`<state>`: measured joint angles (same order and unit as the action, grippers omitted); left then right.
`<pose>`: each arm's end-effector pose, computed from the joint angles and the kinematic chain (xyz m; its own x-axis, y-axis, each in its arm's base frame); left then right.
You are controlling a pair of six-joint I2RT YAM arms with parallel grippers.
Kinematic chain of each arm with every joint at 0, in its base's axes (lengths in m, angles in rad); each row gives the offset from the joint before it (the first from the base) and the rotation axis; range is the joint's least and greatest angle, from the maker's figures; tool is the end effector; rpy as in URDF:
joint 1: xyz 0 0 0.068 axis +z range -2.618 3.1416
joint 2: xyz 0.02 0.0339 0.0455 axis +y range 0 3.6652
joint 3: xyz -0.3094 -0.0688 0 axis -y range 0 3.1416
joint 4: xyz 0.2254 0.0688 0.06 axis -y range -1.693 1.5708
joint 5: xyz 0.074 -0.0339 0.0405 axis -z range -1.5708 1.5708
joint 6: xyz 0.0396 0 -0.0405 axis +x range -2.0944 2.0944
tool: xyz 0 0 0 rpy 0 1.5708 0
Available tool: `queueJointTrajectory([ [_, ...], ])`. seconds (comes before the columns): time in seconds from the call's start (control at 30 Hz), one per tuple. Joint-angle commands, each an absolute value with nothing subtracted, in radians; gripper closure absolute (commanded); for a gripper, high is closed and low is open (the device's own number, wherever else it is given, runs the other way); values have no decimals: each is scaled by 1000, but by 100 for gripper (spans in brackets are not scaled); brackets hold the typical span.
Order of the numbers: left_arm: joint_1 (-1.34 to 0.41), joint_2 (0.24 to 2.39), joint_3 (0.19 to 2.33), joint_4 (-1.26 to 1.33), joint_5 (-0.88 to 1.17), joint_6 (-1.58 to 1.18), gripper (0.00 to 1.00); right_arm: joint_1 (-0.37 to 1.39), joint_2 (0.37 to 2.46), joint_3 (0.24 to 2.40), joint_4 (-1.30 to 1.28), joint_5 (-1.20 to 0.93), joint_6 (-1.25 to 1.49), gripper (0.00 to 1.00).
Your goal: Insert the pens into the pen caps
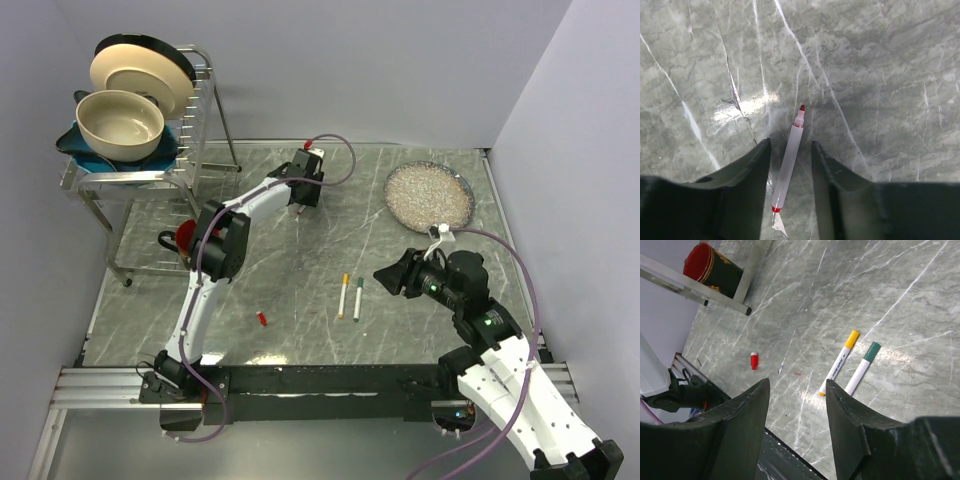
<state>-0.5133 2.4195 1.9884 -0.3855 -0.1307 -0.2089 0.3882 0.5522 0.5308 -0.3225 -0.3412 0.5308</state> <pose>0.4900 -0.2703 0.1958 -0.7059 0.1619 -0.6895 0.2686 0.9620 -0.0491 0.0765 0.0456 0.2934 -0.5973 0.2711 -0.7548 -0.4011 0.7140 0.5739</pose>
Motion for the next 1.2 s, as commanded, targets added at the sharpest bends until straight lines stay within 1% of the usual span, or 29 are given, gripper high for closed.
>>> queueJointTrajectory([
  [0.0,-518,2441,2017,-463,-97,-255,67,388,548,543,-336,-305,545,46],
  [0.07,-518,2427,1994,-479,-98,-294,74,388,564,545,-347,-307,555,48],
  [0.1,-518,2398,1973,-476,-95,-310,81,390,571,543,-350,-311,558,48],
  [0.17,-518,2356,1870,-448,-83,-353,87,388,566,535,-348,-318,568,48],
  [0.2,-518,2309,1832,-436,-62,-370,94,388,560,532,-342,-322,571,48],
  [0.23,-518,2284,1757,-408,-49,-402,98,388,549,523,-336,-330,578,48],
  [0.27,-518,2261,1723,-397,-31,-422,99,390,543,517,-330,-331,583,48],
  [0.4,-518,2100,1518,-283,108,-517,99,391,540,491,-310,-356,600,48],
  [0.43,-518,2070,1428,-218,127,-566,99,390,540,476,-302,-363,603,47],
  [0.5,-525,1976,1337,-138,173,-610,99,393,538,451,-259,-380,618,46],
  [0.53,-528,1945,1256,-102,213,-653,99,393,545,427,-241,-391,624,46],
  [0.67,-573,1772,1088,139,296,-748,99,394,568,354,-67,-471,690,41],
  [0.73,-597,1720,1008,214,319,-800,99,397,581,318,-2,-509,730,40],
  [0.8,-640,1645,935,327,330,-837,99,400,592,289,136,-535,770,39],
  [0.97,-744,1536,858,471,310,-945,99,403,626,216,400,-564,880,35],
  [1.07,-791,1500,822,549,292,-982,99,410,640,207,468,-558,928,35],
  [1.17,-825,1473,799,601,269,-999,99,411,634,218,473,-539,939,35],
])
